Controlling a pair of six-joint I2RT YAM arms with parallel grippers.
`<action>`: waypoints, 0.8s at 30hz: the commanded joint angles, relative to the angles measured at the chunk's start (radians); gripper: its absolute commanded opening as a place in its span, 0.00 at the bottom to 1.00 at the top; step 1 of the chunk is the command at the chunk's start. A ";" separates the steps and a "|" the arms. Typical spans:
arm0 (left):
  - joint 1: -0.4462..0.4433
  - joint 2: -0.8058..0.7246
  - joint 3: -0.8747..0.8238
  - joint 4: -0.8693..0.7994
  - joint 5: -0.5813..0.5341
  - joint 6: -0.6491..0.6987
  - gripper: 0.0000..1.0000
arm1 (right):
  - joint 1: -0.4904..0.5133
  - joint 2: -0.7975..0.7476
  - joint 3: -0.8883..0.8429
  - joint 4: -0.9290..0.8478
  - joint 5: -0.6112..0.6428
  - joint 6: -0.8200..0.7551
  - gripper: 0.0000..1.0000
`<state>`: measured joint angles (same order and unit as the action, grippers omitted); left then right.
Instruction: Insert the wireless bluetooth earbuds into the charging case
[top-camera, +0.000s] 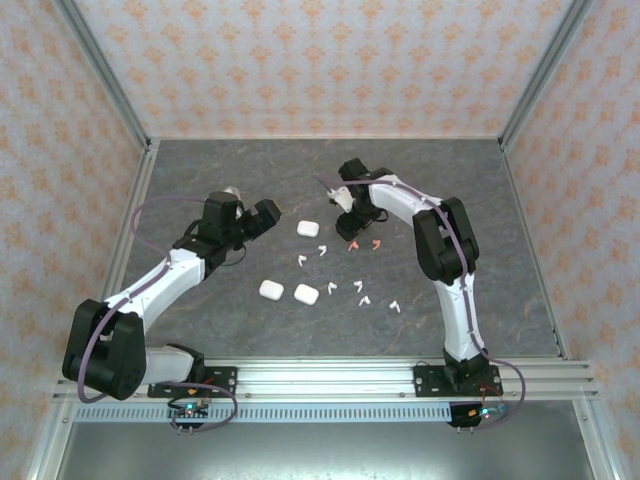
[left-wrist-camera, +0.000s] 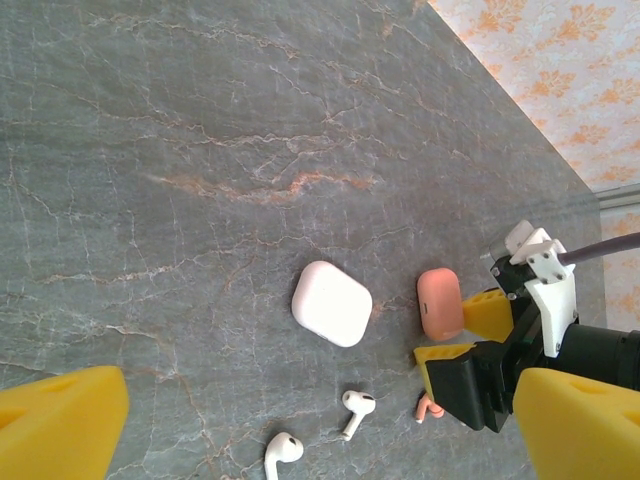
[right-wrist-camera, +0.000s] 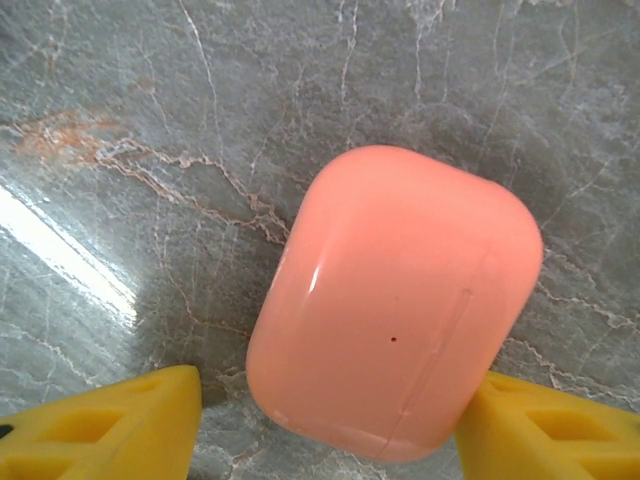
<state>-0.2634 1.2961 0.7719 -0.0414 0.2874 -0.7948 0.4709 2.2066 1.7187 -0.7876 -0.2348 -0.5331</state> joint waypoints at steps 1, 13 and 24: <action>-0.008 -0.010 0.035 -0.017 -0.011 0.005 0.99 | -0.004 0.015 0.000 -0.001 0.068 0.019 0.66; -0.008 -0.035 0.028 -0.045 -0.029 0.022 0.99 | -0.005 0.082 0.119 0.002 0.035 0.145 0.66; -0.008 -0.078 0.026 -0.093 -0.051 0.060 0.99 | -0.005 0.051 0.071 0.035 0.087 0.177 0.46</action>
<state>-0.2634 1.2449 0.7719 -0.0898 0.2703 -0.7662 0.4709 2.2673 1.8217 -0.8291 -0.2264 -0.3763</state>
